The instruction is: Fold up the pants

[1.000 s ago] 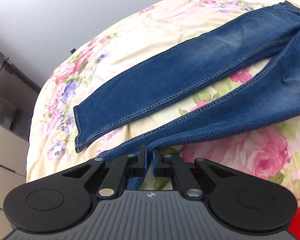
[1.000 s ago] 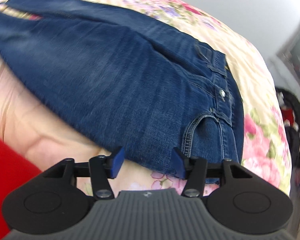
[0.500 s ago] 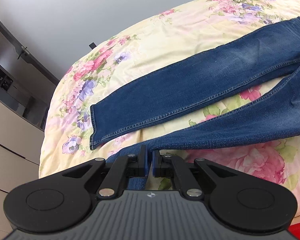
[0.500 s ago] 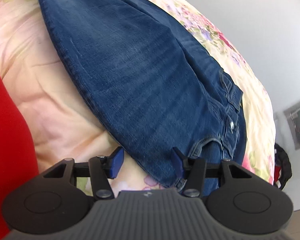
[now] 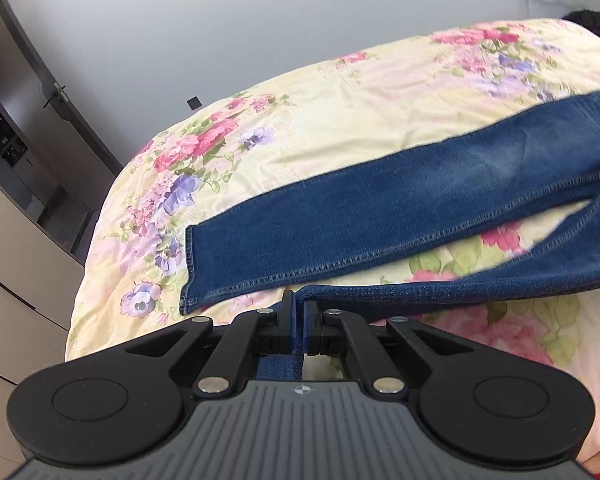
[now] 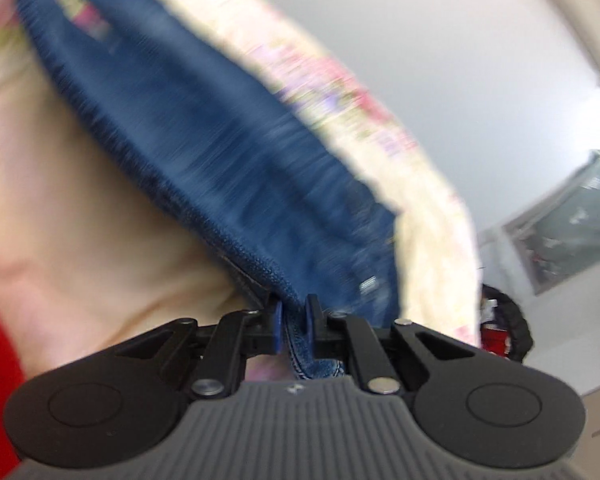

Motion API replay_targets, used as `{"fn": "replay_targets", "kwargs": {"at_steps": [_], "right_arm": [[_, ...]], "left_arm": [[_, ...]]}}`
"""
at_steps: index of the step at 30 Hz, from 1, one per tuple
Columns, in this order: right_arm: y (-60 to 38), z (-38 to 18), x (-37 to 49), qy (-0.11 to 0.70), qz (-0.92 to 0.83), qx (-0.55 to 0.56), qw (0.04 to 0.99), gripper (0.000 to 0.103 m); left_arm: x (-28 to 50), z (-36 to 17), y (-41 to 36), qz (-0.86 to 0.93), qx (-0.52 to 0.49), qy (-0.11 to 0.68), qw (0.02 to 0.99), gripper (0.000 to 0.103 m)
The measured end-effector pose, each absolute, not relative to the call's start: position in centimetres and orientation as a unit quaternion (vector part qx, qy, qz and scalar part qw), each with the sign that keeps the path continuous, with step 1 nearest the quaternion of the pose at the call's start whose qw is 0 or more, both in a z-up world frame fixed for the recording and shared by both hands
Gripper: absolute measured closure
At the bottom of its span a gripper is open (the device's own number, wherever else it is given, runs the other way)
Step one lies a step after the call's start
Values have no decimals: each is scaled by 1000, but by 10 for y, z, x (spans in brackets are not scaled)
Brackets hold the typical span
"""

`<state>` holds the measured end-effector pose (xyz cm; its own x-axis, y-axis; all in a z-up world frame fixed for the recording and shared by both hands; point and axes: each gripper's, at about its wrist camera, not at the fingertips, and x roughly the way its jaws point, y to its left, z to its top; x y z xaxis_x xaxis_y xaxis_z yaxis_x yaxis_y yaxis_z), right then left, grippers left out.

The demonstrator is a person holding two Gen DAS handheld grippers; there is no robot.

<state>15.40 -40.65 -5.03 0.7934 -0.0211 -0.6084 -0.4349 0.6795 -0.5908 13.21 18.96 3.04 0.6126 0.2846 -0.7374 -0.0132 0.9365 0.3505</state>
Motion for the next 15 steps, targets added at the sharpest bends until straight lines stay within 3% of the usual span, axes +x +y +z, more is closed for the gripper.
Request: {"fn": "replay_targets", "kwargs": {"at_steps": [7, 15], "right_arm": [[-392, 2, 225, 270, 72, -341, 897, 100], [-355, 0, 330, 265, 34, -347, 899, 100]], "left_arm": [[169, 51, 204, 97, 157, 416, 891, 101], [249, 37, 212, 106, 205, 426, 875, 101]]}}
